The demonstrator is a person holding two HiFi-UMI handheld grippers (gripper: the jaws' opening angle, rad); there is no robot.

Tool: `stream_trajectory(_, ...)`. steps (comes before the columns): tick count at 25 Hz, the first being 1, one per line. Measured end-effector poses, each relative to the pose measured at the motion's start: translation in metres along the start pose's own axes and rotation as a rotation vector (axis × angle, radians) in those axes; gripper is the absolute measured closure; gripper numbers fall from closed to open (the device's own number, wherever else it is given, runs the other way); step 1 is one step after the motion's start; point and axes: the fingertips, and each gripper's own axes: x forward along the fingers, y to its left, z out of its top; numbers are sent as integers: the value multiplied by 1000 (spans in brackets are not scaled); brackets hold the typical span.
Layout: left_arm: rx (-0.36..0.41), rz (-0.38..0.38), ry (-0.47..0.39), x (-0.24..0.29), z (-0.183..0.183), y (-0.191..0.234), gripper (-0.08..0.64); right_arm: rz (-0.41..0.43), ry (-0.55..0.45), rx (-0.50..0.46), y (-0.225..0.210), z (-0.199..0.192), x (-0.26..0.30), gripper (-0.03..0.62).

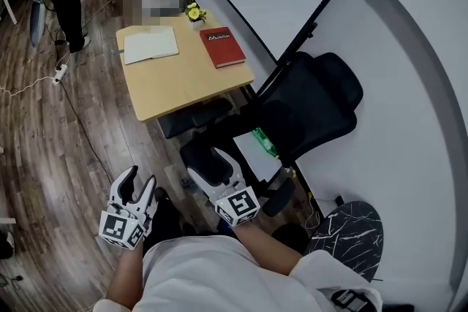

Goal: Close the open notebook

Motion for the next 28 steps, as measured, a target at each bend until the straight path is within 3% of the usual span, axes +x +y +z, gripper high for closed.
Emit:
stream_trajectory(9, -3, -50, 1, 61, 31, 84, 364, -21, 14, 2, -30, 16, 104, 262)
stream_trajectory(16, -27, -81, 25, 105, 34, 143, 364, -40, 14, -18, -56, 20, 176, 263)
stream_trajectory(25, -30, -60, 42, 158, 36, 203, 364, -40, 19, -48, -93, 27, 237, 263)
stream_trajectory(28, 2, -39, 67, 182, 35, 225, 364, -34, 26, -34, -113, 21, 263, 264)
